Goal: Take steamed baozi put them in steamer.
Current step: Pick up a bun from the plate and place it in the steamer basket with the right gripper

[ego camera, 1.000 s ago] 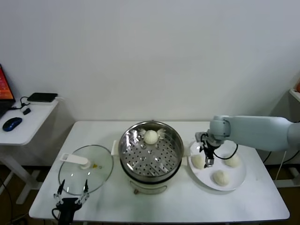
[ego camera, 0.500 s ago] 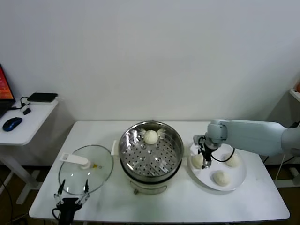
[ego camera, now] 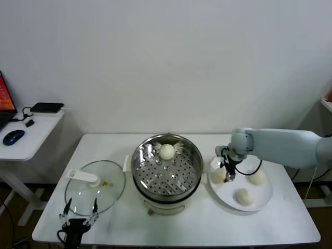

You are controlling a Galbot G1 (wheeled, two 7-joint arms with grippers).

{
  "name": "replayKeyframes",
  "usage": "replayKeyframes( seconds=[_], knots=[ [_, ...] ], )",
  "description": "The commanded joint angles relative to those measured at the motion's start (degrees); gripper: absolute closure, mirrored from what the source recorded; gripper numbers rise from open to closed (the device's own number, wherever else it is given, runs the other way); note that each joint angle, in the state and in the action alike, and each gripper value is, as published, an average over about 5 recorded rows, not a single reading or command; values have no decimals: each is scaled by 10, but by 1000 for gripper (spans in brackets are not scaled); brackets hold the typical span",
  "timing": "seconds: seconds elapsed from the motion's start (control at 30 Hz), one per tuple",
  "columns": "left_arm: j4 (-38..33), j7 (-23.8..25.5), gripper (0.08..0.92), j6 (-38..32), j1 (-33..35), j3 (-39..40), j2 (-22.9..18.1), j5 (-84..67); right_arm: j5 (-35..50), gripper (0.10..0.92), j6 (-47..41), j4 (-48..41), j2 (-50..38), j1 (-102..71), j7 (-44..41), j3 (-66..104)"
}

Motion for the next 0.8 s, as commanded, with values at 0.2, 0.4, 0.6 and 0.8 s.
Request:
replayKeyframes(
  seconds=[0.2, 0.4, 0.6, 0.8],
  knots=[
    [-6, 0, 177, 1, 1, 5, -23, 7, 145, 339, 21, 180, 0, 366, -76, -157],
    [-9, 0, 177, 0, 3, 13, -24, 9, 219, 347, -9, 218, 34, 383, -60, -100],
    [-21, 0, 177, -1, 12, 16, -22, 9, 255, 347, -58, 195, 111, 312, -19, -4],
    [-26, 1, 177, 1, 12, 16, -22, 8, 271, 347, -101, 123, 221, 222, 19, 69]
  ],
)
